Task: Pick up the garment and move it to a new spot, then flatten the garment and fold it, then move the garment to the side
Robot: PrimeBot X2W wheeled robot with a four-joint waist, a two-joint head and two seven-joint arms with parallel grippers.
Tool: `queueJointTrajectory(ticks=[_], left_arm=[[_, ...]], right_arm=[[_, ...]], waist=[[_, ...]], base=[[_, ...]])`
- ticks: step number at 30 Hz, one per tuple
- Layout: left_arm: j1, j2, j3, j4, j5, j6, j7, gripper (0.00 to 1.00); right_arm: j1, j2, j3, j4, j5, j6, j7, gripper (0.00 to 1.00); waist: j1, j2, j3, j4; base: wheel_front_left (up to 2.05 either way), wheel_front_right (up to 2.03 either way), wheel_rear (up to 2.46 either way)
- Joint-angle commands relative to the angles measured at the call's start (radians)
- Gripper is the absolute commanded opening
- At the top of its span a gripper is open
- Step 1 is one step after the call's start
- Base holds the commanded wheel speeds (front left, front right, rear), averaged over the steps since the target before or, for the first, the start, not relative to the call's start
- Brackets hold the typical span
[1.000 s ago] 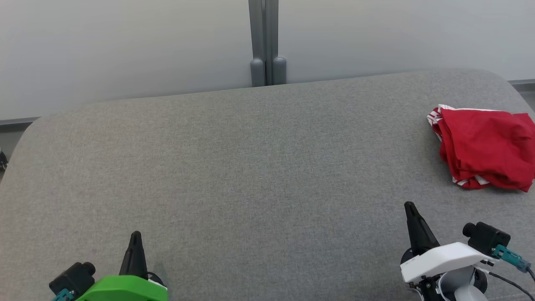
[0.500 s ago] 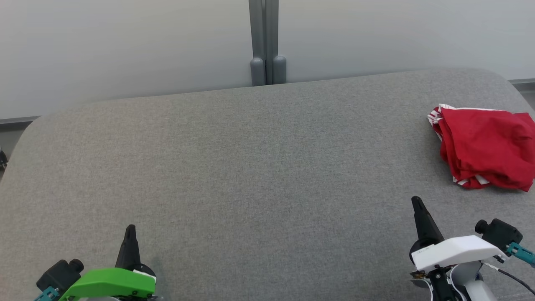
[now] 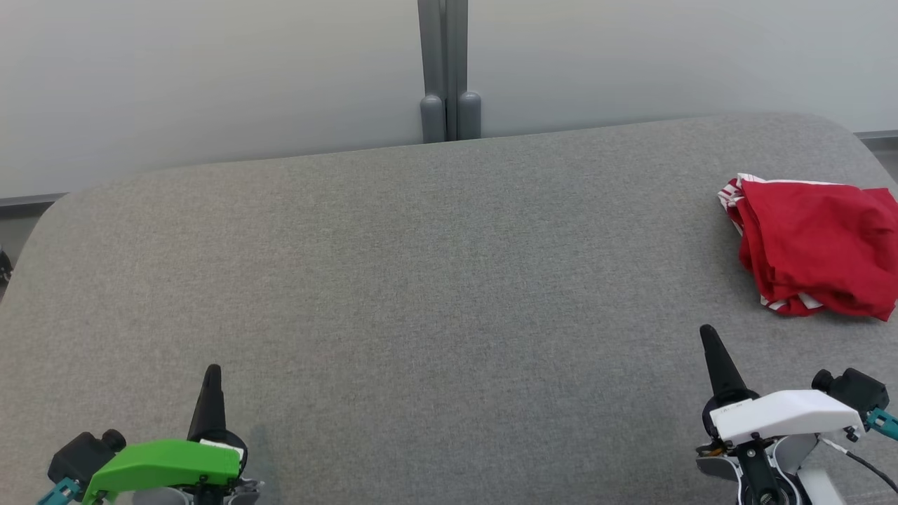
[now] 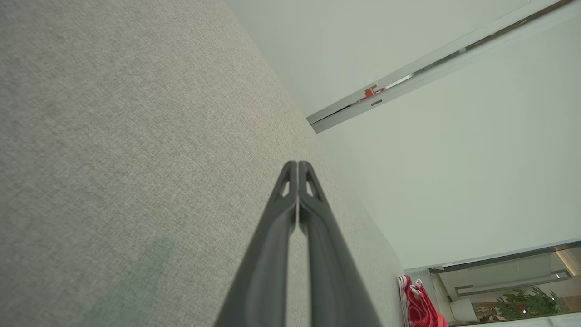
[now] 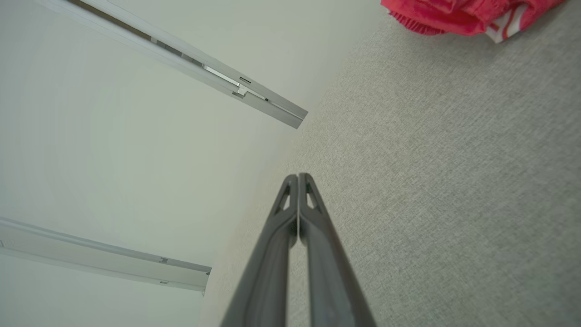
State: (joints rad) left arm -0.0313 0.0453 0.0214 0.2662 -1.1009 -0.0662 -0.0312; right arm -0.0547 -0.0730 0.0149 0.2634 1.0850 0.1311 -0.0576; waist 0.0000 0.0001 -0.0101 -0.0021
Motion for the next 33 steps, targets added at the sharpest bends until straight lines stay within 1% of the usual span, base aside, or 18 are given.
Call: queueJointTrajectory(ticks=[1,17,33], left_arm=[[-0.027,0.005,0.007,-0.011,-0.027,-0.009,0.006,0.0],[-0.045,0.006,0.034,-0.015,-0.174,-0.026,0.048,0.0],[-0.06,0.006,0.057,-0.019,-0.299,-0.042,0.084,0.0]], right_arm=[[-0.026,-0.004,-0.006,-0.014,0.029,0.0,0.007,0.0],[-0.035,-0.004,-0.033,-0.017,0.188,0.0,0.049,0.0],[-0.043,-0.003,-0.057,-0.019,0.323,0.0,0.085,0.0]], waist=[[0.0,-0.0001,0.0,0.0],[0.0,-0.0001,0.003,0.001],[0.0,-0.0001,0.007,0.001]], base=[[0.0,0.0,0.0],[0.0,0.0,0.0],[0.0,0.0,0.0]])
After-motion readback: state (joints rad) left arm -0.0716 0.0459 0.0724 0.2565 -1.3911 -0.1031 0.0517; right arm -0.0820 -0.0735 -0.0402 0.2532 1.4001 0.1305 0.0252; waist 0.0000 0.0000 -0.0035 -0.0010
